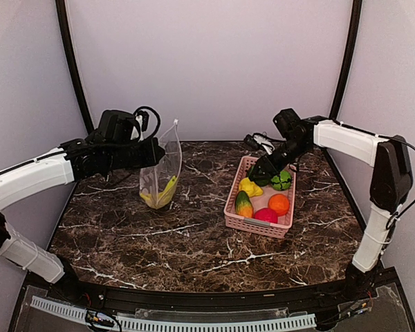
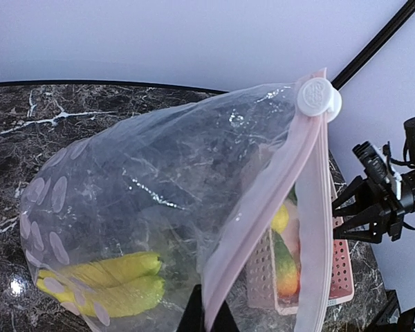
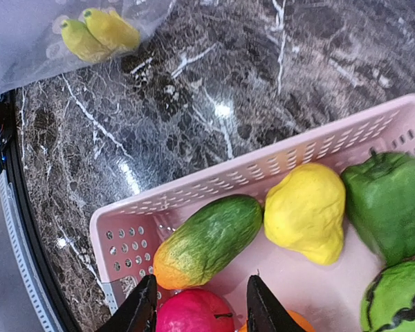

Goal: Place the food in the zip-top bag and seal the zipper
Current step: Pick up the fake fruit from the bin.

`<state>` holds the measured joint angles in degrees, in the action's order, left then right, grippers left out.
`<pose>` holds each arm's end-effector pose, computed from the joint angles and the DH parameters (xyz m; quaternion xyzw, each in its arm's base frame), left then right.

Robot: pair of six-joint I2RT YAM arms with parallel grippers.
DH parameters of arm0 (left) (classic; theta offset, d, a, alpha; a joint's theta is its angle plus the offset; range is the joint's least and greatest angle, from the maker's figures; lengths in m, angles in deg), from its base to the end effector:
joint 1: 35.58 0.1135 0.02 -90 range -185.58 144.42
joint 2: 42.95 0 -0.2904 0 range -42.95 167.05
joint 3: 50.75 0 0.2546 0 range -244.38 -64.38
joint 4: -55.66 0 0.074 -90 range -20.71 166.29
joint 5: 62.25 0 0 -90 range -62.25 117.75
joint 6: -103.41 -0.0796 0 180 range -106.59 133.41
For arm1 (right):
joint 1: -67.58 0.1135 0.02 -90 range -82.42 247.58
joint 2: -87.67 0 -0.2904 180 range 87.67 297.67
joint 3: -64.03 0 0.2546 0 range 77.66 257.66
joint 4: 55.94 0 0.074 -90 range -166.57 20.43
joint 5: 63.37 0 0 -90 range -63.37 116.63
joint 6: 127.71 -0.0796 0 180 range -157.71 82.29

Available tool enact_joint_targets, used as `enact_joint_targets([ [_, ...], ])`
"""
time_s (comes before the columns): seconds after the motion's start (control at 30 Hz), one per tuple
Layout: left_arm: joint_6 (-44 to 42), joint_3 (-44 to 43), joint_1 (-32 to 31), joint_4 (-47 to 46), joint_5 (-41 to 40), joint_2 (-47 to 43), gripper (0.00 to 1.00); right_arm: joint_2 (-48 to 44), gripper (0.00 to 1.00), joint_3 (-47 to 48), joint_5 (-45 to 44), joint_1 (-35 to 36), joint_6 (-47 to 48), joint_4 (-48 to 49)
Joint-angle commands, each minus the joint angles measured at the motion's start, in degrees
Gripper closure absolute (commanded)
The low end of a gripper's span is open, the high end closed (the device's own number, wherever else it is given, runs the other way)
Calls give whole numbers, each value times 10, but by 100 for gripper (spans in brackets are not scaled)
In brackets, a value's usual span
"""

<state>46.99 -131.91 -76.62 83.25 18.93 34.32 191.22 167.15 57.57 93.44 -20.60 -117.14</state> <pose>0.2719 -0.2205 0.3527 0.0123 0.8357 -0.2793 0.4727 0.3513 0.2158 0.2687 -0.4030 0.8455 0.2759 0.2158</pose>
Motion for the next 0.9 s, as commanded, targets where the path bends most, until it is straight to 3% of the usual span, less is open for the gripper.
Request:
enact_joint_targets([
  [0.0,-7,14,1,11,8,-28,99,31,58,-26,33,3,-53,12],
  [0.5,26,46,1,-10,19,-34,99,100,37,-37,32,39,-123,20],
  [0.87,45,70,1,-22,24,-42,99,153,36,-11,3,50,-159,12],
])
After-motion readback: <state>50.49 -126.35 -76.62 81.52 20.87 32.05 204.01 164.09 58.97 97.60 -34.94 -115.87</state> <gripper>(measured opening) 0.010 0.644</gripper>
